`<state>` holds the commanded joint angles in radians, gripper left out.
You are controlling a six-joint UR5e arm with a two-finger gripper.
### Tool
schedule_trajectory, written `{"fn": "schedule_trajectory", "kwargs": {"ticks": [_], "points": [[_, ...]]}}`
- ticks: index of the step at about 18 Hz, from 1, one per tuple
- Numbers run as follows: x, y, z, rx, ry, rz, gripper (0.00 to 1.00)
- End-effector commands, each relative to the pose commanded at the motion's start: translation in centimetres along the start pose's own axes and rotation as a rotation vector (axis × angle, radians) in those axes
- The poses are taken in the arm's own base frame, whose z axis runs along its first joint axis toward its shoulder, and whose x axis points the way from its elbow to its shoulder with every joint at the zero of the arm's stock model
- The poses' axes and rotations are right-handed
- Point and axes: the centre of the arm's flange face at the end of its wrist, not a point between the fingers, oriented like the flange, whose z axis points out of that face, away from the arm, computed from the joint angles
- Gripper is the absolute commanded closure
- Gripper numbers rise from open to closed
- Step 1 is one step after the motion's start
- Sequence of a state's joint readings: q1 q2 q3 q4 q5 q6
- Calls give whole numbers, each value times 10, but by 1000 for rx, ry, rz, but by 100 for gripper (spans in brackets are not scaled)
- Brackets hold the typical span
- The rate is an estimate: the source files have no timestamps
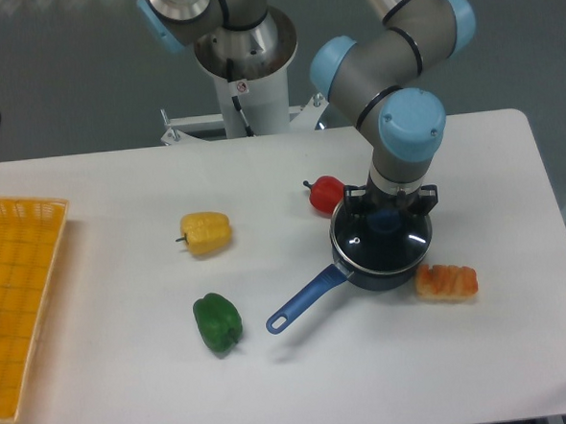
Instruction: Open the lid
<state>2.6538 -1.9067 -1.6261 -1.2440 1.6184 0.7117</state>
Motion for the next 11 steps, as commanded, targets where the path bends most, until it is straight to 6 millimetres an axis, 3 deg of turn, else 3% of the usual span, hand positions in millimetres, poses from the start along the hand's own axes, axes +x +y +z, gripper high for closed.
{"fn": "schedule_trajectory", "kwargs": {"ticks": [7, 9, 11], "points": [[8, -1, -19, 21, -21, 112, 36], [7, -1, -39, 46, -39, 149, 36], [6, 0, -45, 46, -33, 217, 36]]}}
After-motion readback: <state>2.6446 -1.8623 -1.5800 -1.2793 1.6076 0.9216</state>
